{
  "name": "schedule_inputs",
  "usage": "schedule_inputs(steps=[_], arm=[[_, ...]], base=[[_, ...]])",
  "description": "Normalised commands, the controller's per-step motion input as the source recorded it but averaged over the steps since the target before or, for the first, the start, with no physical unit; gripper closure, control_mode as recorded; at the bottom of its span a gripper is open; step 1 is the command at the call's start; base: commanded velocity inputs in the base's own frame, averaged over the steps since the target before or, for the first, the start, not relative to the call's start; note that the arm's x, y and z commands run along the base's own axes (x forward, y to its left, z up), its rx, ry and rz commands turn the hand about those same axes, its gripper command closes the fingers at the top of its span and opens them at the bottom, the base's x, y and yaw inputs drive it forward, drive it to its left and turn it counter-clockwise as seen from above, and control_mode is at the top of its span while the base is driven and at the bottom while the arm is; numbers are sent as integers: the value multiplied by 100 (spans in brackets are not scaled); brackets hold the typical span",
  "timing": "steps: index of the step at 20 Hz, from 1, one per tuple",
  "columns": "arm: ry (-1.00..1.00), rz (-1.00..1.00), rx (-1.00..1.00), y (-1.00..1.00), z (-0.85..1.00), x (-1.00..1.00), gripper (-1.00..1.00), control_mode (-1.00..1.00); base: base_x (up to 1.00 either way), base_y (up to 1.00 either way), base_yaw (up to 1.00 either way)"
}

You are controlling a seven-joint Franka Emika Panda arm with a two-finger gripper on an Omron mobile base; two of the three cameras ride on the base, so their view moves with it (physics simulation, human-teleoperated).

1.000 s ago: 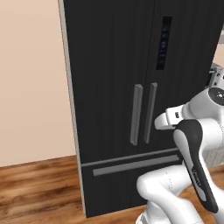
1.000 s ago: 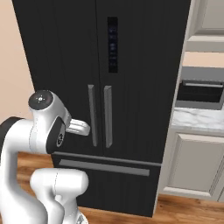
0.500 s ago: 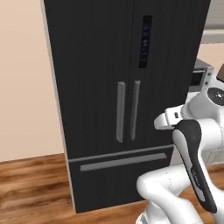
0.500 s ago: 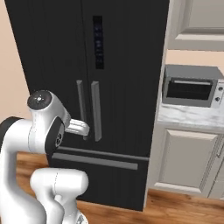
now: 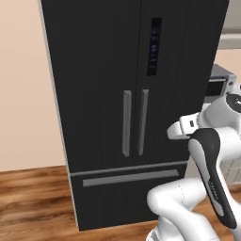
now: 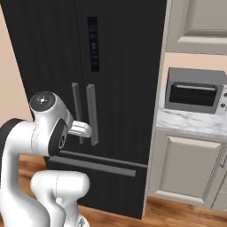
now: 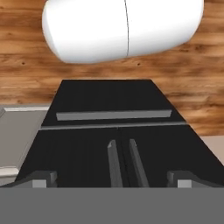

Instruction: Place one of the steaks on the plate and the other in the bowl. Then place the bowl in the fridge.

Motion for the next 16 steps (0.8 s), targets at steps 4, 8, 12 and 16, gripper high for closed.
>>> schedule_inputs(steps=[4, 8, 12, 16], arm=[[0, 0, 0, 0, 0, 0, -100, 100], [0, 0, 0, 0, 0, 0, -100, 100], [0, 0, 0, 4, 0, 26, -100, -100], [-1, 0, 0, 39, 0, 54, -100, -100]], base=[[13, 0, 0], [2, 0, 0], [0, 0, 0], [0, 0, 0]])
